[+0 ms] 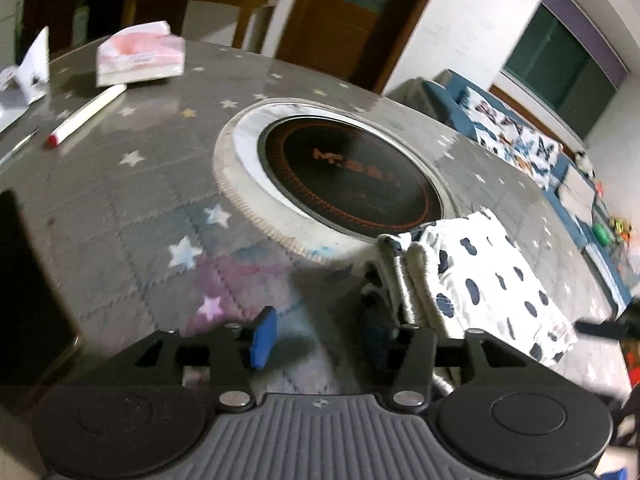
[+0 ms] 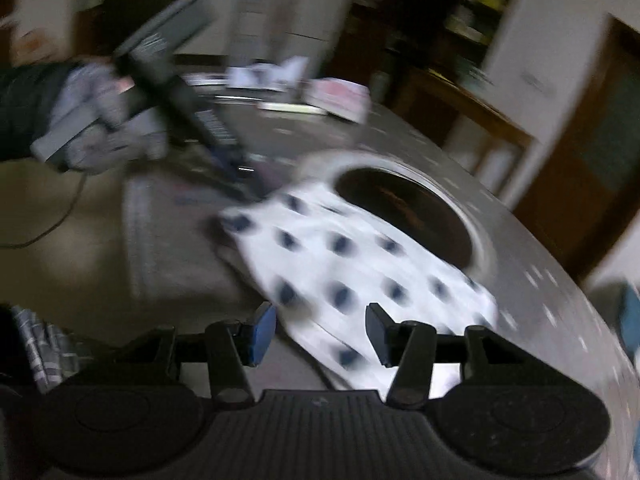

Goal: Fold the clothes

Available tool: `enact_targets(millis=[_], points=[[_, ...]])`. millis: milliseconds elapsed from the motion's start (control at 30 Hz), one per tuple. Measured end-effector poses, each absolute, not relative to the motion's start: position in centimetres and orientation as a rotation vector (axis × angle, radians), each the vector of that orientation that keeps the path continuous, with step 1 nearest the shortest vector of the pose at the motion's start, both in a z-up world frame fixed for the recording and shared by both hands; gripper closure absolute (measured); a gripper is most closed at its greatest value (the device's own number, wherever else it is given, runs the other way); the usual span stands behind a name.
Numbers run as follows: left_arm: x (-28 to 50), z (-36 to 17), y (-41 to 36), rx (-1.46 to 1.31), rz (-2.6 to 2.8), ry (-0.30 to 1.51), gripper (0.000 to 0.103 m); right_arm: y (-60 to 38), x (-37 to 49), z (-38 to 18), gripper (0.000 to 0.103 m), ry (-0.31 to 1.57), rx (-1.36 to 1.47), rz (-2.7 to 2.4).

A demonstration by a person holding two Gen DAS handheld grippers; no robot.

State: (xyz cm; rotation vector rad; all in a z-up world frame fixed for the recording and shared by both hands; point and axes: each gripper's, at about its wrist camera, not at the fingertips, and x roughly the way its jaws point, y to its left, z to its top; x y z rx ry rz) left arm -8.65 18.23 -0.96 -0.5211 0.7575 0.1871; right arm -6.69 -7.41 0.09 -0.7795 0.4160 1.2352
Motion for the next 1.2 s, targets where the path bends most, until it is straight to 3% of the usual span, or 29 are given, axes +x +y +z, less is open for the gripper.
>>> enact_targets(millis=[233,367,433,467,567,800,1133,1167,1200], points=[[-9.7,0.0,17.7,-0.618,0.196,0.743,0.032,-1.7,-10.3,-3.1,0.052,0.291,-0.99,1.324],[-9.4,-0.2,17.4,-0.707,0.18,0.744,0.03,0.0,-10.8,-4.6,0.054,0.242,-1.058,1.29],[-9.1,-0.4,17.2,-0.74,0.178,0.747,0.028,0.4,-10.8,-5.1,0.058,0.222,-1.064,1.279],[-9.1,-0.6,17.2,-0.757,0.178,0.748,0.027,0.5,-10.8,-5.2,0.067,0.219,-1.062,1.279],[-8.9,-1.2,17.0,-0.81,0.178,0.748,0.025,0.2,-10.2,-4.6,0.076,0.259,-0.979,1.294],[-8.7,-2.8,17.0,-0.993,0.169,0.718,0.019,-1.6,-8.7,-2.2,0.083,0.288,-0.806,1.291],[-7.4,-4.3,17.3,-1.2,0.148,0.681,0.022,-2.6,-8.2,-1.6,0.084,0.296,-0.749,1.299],[-7.2,-4.3,17.4,-1.207,0.148,0.678,0.025,-2.6,-8.1,-1.6,0.084,0.296,-0.749,1.302],[-7.0,-4.4,17.4,-1.211,0.148,0.678,0.036,-2.6,-8.0,-1.6,0.084,0.296,-0.747,1.305]])
